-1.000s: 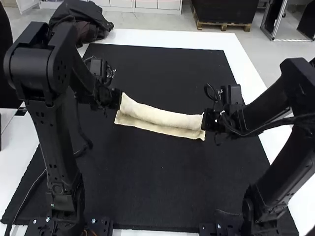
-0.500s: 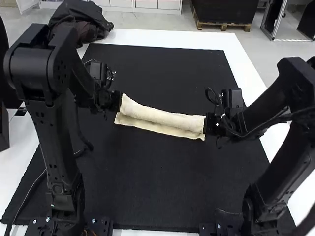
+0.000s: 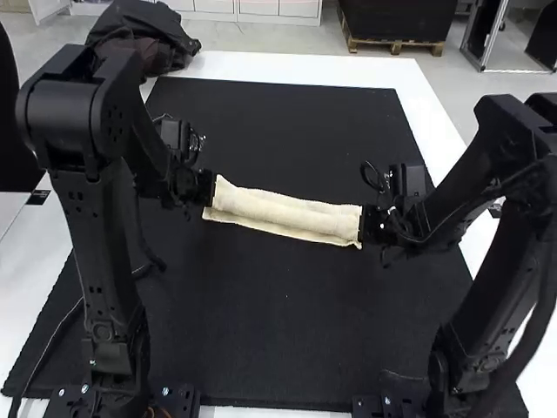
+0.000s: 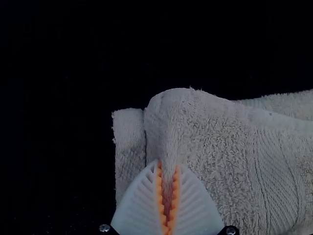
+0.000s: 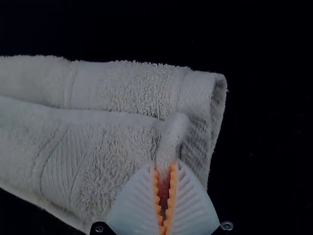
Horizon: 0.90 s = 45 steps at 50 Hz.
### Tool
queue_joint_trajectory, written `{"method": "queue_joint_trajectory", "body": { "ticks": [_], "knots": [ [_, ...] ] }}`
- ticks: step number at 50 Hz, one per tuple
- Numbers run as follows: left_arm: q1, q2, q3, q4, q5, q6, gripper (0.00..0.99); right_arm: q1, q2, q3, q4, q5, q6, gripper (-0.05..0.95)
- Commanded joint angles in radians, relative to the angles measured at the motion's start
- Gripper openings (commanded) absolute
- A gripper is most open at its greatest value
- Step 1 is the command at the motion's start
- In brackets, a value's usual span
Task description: Fold the towel.
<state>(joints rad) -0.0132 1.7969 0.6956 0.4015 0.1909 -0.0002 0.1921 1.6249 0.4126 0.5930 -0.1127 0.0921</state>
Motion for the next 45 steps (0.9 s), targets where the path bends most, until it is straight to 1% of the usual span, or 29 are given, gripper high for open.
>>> {"method": "queue_joint_trajectory", "body": {
  "ticks": [1, 9, 19, 37, 45],
  "knots": [
    [-0.001, 0.019, -0.013, 0.023, -0.011, 0.012, 0.031, -0.02, 0.02, -0.012, 0.016, 0.033, -0.014, -0.01],
    [0.001, 0.045, -0.015, 0.046, -0.021, 0.012, 0.031, -0.022, 0.062, -0.012, 0.028, 0.039, -0.034, -0.01],
    [0.002, 0.056, -0.01, 0.057, -0.021, 0.012, 0.031, -0.036, 0.099, -0.012, 0.126, 0.044, -0.037, -0.01],
    [0.004, 0.056, -0.007, 0.069, -0.021, 0.009, 0.031, -0.051, 0.099, 0.025, 0.13, 0.044, -0.038, -0.01],
    [0.002, 0.056, -0.007, 0.069, -0.021, 0.009, 0.031, -0.051, 0.099, 0.043, 0.154, 0.051, -0.035, -0.01]
  ]
}}
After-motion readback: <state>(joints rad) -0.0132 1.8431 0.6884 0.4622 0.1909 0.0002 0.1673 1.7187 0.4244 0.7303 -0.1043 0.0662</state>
